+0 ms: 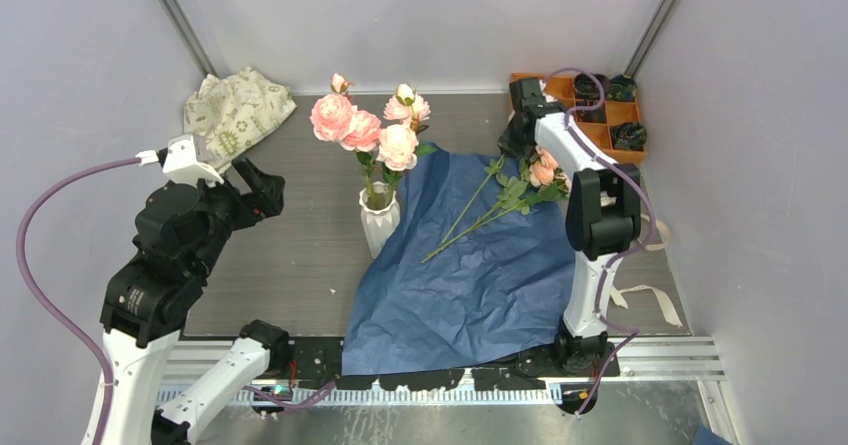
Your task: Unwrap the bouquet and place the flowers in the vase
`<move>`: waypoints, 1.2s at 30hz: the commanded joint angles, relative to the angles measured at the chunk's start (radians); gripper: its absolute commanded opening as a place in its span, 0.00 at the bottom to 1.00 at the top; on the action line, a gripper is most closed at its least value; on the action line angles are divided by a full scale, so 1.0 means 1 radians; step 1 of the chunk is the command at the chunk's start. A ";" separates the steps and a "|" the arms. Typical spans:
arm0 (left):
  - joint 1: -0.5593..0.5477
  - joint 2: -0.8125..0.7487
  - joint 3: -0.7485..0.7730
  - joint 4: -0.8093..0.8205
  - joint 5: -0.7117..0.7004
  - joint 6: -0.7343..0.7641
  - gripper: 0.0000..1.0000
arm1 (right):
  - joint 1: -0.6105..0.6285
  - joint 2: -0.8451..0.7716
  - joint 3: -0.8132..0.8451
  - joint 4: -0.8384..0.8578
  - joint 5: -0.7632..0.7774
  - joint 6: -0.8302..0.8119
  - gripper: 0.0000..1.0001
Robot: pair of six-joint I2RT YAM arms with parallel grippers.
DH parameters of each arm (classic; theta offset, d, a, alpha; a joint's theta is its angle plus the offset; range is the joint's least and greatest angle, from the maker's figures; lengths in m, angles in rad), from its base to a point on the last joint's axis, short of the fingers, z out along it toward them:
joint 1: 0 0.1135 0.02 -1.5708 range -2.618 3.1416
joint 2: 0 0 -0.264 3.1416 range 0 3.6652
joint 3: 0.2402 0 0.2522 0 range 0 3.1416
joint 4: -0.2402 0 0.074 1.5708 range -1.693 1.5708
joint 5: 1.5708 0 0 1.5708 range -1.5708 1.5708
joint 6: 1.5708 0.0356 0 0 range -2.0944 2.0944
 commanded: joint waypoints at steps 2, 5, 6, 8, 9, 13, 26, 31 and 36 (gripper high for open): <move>0.004 -0.007 0.032 0.021 -0.013 0.015 0.88 | -0.002 -0.269 -0.010 0.058 -0.008 0.004 0.01; 0.004 -0.006 0.029 0.023 -0.008 0.012 0.88 | 0.005 -0.356 -0.007 0.066 -0.006 -0.012 0.01; 0.003 -0.005 0.028 0.024 -0.008 0.011 0.88 | 0.010 -0.386 -0.005 0.071 -0.004 -0.019 0.01; 0.004 -0.006 0.029 0.025 -0.006 0.009 0.88 | 0.026 -0.440 0.002 0.081 0.013 -0.035 0.01; 0.004 -0.007 0.028 0.025 -0.006 0.009 0.88 | 0.035 -0.468 0.008 0.086 0.025 -0.044 0.01; 0.004 -0.008 0.029 0.023 -0.004 0.006 0.88 | 0.086 -0.567 0.036 0.095 0.088 -0.087 0.01; 0.003 -0.008 0.034 0.026 0.015 -0.005 0.87 | 0.534 -0.751 0.147 0.257 0.283 -0.337 0.01; 0.003 -0.011 0.034 0.024 0.013 -0.003 0.87 | 0.652 -0.744 0.177 0.304 0.286 -0.406 0.01; 0.004 -0.008 0.032 0.022 0.018 -0.006 0.87 | 0.753 -0.699 0.216 0.354 0.293 -0.509 0.01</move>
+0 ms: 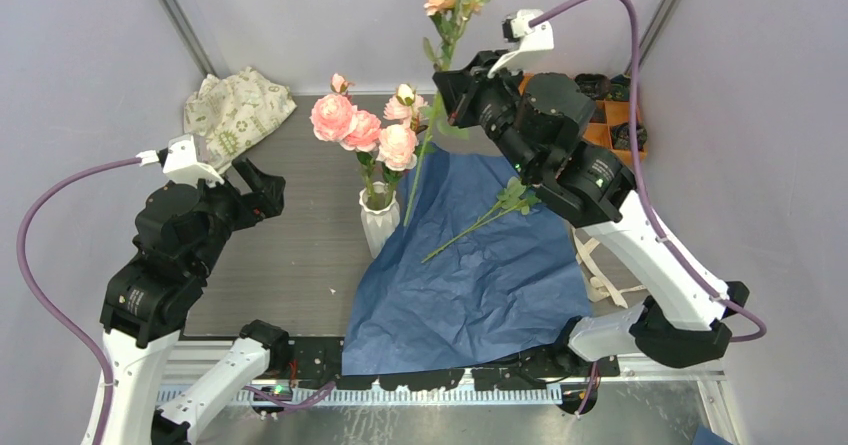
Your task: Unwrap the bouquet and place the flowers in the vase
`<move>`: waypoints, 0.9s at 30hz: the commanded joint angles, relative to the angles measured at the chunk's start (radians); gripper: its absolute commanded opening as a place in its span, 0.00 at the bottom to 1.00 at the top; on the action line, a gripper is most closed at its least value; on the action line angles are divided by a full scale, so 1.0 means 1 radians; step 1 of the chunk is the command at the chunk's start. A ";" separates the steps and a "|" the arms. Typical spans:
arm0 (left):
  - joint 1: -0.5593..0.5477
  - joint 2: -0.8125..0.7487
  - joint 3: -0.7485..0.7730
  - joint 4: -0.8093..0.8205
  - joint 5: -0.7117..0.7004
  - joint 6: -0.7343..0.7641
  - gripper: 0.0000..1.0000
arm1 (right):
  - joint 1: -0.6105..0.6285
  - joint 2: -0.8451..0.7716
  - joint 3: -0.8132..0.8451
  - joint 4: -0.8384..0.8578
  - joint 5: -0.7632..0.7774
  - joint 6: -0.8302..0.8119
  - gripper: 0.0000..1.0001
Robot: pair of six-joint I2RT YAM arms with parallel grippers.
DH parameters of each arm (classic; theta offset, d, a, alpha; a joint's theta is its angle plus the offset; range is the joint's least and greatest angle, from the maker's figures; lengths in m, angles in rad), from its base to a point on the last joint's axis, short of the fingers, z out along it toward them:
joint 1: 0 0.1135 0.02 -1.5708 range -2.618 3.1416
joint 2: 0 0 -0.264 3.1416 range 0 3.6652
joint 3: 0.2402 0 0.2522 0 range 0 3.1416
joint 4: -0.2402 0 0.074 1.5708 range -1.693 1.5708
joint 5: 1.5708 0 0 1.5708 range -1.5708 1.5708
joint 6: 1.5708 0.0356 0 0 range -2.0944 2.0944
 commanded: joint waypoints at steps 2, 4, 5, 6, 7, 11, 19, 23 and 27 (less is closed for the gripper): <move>0.004 -0.008 0.030 0.027 0.014 -0.005 0.87 | 0.104 0.053 0.092 0.118 0.026 -0.169 0.01; 0.005 -0.009 0.028 0.027 0.014 -0.005 0.87 | 0.147 0.081 0.111 0.149 0.026 -0.226 0.01; 0.003 -0.009 0.029 0.025 0.014 -0.004 0.87 | 0.162 0.098 0.121 0.163 0.032 -0.257 0.01; 0.004 -0.008 0.029 0.024 0.013 -0.004 0.87 | 0.170 0.117 0.135 0.173 0.036 -0.282 0.01; 0.003 -0.010 0.030 0.021 0.012 -0.002 0.87 | 0.174 0.135 0.148 0.182 0.035 -0.298 0.01; 0.004 -0.019 0.029 0.016 -0.002 0.004 0.87 | 0.175 0.184 0.162 0.228 0.012 -0.333 0.01; 0.004 -0.022 0.023 0.016 -0.007 0.013 0.87 | 0.181 0.219 0.107 0.369 -0.066 -0.409 0.01; 0.004 -0.026 0.019 0.016 -0.014 0.016 0.87 | 0.193 0.235 0.119 0.395 -0.088 -0.430 0.01; 0.004 -0.028 0.017 0.017 -0.021 0.021 0.87 | 0.211 0.236 0.114 0.412 -0.099 -0.456 0.01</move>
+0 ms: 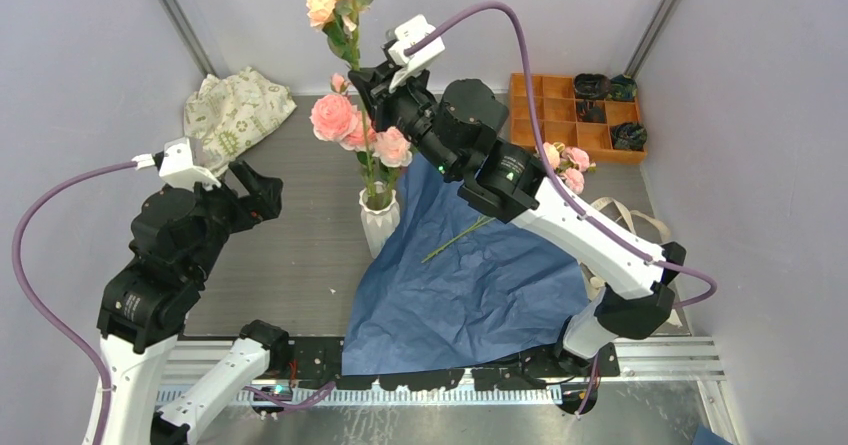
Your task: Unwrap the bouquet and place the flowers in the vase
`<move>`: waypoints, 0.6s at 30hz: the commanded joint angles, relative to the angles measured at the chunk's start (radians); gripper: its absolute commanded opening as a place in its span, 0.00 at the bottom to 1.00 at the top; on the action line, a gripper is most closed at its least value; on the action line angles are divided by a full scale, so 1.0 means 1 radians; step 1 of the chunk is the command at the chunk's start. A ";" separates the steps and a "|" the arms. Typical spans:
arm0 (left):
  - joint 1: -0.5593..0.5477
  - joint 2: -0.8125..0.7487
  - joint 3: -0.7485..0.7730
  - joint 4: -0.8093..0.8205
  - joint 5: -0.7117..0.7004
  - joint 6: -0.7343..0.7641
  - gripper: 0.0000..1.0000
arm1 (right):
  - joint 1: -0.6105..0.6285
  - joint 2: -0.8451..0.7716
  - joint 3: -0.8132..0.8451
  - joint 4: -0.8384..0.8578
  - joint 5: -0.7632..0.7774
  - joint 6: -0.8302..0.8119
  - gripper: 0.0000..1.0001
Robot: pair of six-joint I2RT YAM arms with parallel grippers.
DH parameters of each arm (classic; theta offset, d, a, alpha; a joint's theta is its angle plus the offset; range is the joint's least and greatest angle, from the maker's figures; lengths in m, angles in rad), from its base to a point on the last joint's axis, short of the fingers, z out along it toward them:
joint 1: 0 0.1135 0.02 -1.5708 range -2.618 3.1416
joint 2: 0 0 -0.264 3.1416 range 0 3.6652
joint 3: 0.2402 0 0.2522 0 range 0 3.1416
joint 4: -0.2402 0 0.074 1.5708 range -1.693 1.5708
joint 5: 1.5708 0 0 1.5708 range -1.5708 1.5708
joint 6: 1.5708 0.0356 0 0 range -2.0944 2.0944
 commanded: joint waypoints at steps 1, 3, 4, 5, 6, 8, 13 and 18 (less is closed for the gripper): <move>0.004 -0.012 0.016 0.025 -0.018 0.019 0.87 | 0.020 -0.006 0.008 0.126 -0.030 -0.060 0.01; 0.003 -0.010 0.014 0.025 -0.018 0.023 0.87 | 0.023 -0.007 -0.007 0.148 -0.023 -0.063 0.01; 0.004 -0.010 0.014 0.024 -0.019 0.023 0.87 | 0.023 -0.008 -0.018 0.150 -0.021 -0.066 0.01; 0.004 -0.011 0.014 0.025 -0.019 0.025 0.87 | 0.023 -0.013 -0.032 0.157 -0.021 -0.066 0.01; 0.003 -0.010 0.013 0.025 -0.021 0.024 0.87 | 0.023 -0.019 -0.051 0.166 -0.024 -0.066 0.01; 0.004 -0.010 0.012 0.027 -0.021 0.024 0.87 | 0.024 -0.033 -0.097 0.180 -0.025 -0.062 0.01; 0.004 -0.013 0.008 0.031 -0.017 0.020 0.87 | 0.027 -0.062 -0.192 0.203 -0.013 -0.043 0.01; 0.003 -0.011 0.010 0.031 -0.013 0.017 0.87 | 0.030 -0.089 -0.268 0.210 0.000 -0.020 0.01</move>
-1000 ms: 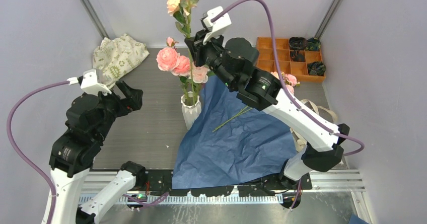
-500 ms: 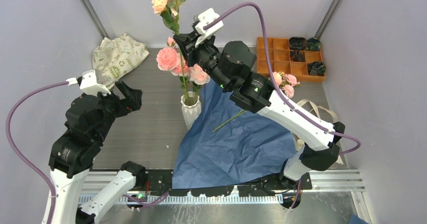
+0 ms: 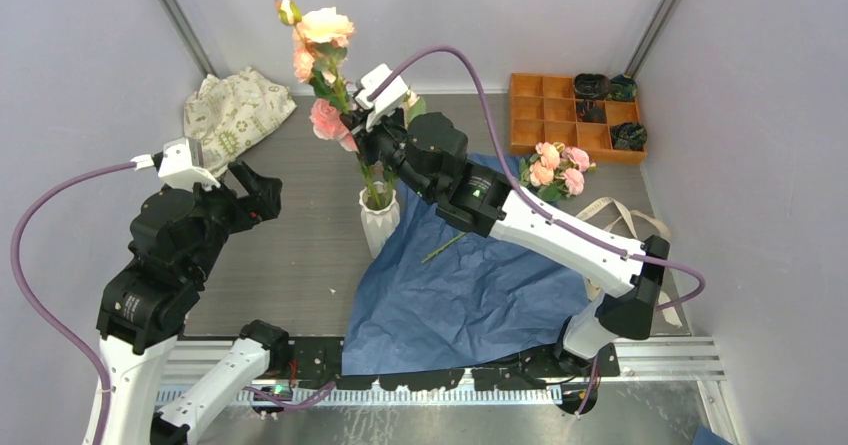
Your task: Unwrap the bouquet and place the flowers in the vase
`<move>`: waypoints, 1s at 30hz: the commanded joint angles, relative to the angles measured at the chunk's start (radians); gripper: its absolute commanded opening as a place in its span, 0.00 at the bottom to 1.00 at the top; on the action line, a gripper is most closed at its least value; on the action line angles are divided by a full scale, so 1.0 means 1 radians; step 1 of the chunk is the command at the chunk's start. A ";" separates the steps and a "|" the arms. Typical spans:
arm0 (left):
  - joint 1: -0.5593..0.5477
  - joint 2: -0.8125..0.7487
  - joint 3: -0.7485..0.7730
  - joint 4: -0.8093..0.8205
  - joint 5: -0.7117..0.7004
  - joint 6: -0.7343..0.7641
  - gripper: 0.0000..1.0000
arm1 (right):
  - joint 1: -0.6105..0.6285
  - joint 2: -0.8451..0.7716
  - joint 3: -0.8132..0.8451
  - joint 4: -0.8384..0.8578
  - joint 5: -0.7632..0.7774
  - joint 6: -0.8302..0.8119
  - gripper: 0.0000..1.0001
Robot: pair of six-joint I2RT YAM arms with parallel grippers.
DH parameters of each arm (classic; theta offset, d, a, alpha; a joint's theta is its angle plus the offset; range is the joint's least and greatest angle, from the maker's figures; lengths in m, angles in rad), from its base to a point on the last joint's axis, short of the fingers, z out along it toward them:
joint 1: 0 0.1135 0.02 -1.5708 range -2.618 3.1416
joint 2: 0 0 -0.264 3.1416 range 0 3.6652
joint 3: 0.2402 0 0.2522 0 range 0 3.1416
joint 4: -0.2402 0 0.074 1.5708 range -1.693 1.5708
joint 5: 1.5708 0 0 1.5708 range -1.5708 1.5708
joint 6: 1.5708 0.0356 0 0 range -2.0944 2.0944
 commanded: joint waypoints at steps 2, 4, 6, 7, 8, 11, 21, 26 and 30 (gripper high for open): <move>0.004 -0.009 0.008 0.031 -0.008 0.012 0.87 | 0.013 -0.111 -0.072 0.093 0.016 0.040 0.01; 0.004 -0.009 0.008 0.034 -0.006 0.011 0.87 | 0.018 -0.132 -0.114 0.105 0.016 0.059 0.01; 0.004 -0.006 0.009 0.036 -0.004 0.009 0.87 | 0.025 -0.150 -0.142 0.107 0.016 0.071 0.01; 0.004 -0.005 0.011 0.036 -0.001 0.007 0.87 | 0.029 -0.158 -0.153 0.105 0.019 0.076 0.02; 0.004 -0.005 0.012 0.037 0.001 0.007 0.87 | 0.034 -0.164 -0.160 0.102 0.021 0.077 0.03; 0.003 -0.003 0.011 0.041 0.009 0.002 0.87 | 0.047 -0.179 -0.168 0.087 0.026 0.080 0.07; 0.004 -0.006 0.014 0.039 0.015 -0.003 0.87 | 0.063 -0.211 -0.219 0.074 0.039 0.100 0.42; 0.004 -0.010 0.013 0.033 0.014 -0.003 0.87 | 0.064 -0.232 -0.239 0.065 0.051 0.120 0.57; 0.004 -0.015 0.011 0.033 0.012 -0.005 0.87 | 0.064 -0.235 -0.230 0.031 0.062 0.122 0.63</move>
